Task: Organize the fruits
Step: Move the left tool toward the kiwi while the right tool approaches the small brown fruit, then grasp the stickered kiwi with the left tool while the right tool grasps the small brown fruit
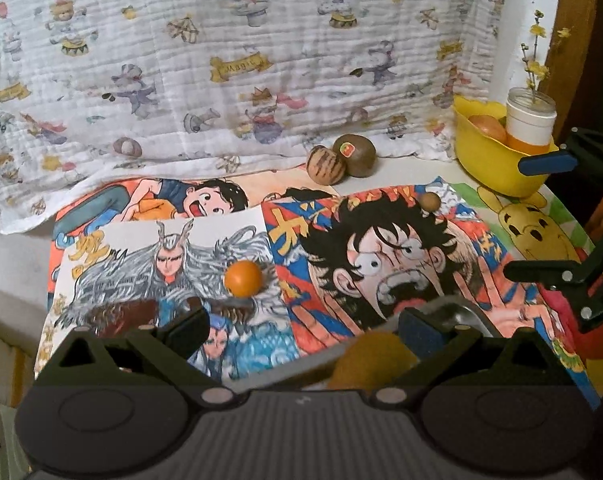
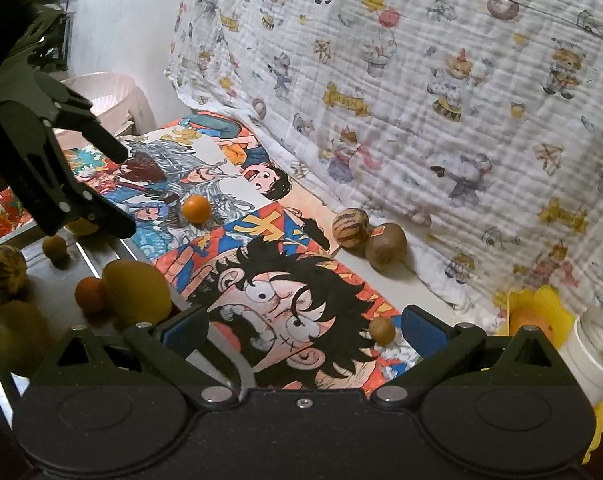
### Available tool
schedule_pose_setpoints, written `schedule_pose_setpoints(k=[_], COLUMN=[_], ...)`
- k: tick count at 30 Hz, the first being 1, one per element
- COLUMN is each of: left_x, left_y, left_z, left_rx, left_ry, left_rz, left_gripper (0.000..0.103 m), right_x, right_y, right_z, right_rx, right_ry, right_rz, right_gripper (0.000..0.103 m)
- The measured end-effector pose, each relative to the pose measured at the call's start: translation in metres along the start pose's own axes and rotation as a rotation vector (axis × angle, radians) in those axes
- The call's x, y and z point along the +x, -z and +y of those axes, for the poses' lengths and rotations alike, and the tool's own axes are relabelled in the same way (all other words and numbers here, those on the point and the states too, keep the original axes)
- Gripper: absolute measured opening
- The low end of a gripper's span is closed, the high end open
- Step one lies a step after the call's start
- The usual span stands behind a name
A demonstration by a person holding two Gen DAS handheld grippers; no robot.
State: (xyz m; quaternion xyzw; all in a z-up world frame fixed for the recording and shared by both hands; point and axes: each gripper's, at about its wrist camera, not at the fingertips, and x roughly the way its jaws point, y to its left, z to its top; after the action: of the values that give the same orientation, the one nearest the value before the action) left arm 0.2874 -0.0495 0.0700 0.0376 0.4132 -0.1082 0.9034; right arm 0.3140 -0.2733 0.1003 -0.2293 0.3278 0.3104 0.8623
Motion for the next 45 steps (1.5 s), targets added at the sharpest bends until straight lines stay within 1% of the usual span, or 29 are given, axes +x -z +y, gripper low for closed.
schedule_pose_setpoints(k=[11, 18, 24, 29, 31, 36, 38, 40, 45], left_x=[0.030, 0.047, 0.062, 0.078, 0.085, 0.109, 0.118, 0.126, 0.146], left_y=[-0.017, -0.036, -0.063, -0.090, -0.097, -0.111, -0.115, -0.122, -0.134], left_z=[0.008, 0.006, 0.000, -0.006, -0.007, -0.012, -0.016, -0.023, -0.049], left_rx=[0.006, 0.055, 0.153, 0.248, 0.270, 0.326, 0.360, 0.399, 0.488], left_ry=[0.023, 0.038, 0.067, 0.102, 0.111, 0.133, 0.138, 0.147, 0.195], left_rz=[0.012, 0.012, -0.030, -0.073, -0.084, -0.076, -0.084, -0.097, -0.130], left_gripper=[0.102, 0.102, 0.102, 0.102, 0.102, 0.102, 0.102, 0.102, 0.102], right_x=[0.024, 0.039, 0.051, 0.059, 0.062, 0.067, 0.069, 0.072, 0.084], right_y=[0.002, 0.005, 0.013, 0.020, 0.023, 0.028, 0.030, 0.032, 0.035], right_z=[-0.008, -0.015, -0.026, -0.035, -0.036, -0.039, -0.040, -0.042, -0.046], right_rx=[0.011, 0.052, 0.131, 0.204, 0.219, 0.239, 0.255, 0.276, 0.310], right_ry=[-0.003, 0.001, 0.042, 0.061, 0.067, 0.084, 0.088, 0.084, 0.085], right_rz=[0.025, 0.041, 0.049, 0.057, 0.061, 0.063, 0.059, 0.060, 0.069], right_gripper=[0.102, 0.102, 0.102, 0.102, 0.102, 0.102, 0.102, 0.101, 0.094])
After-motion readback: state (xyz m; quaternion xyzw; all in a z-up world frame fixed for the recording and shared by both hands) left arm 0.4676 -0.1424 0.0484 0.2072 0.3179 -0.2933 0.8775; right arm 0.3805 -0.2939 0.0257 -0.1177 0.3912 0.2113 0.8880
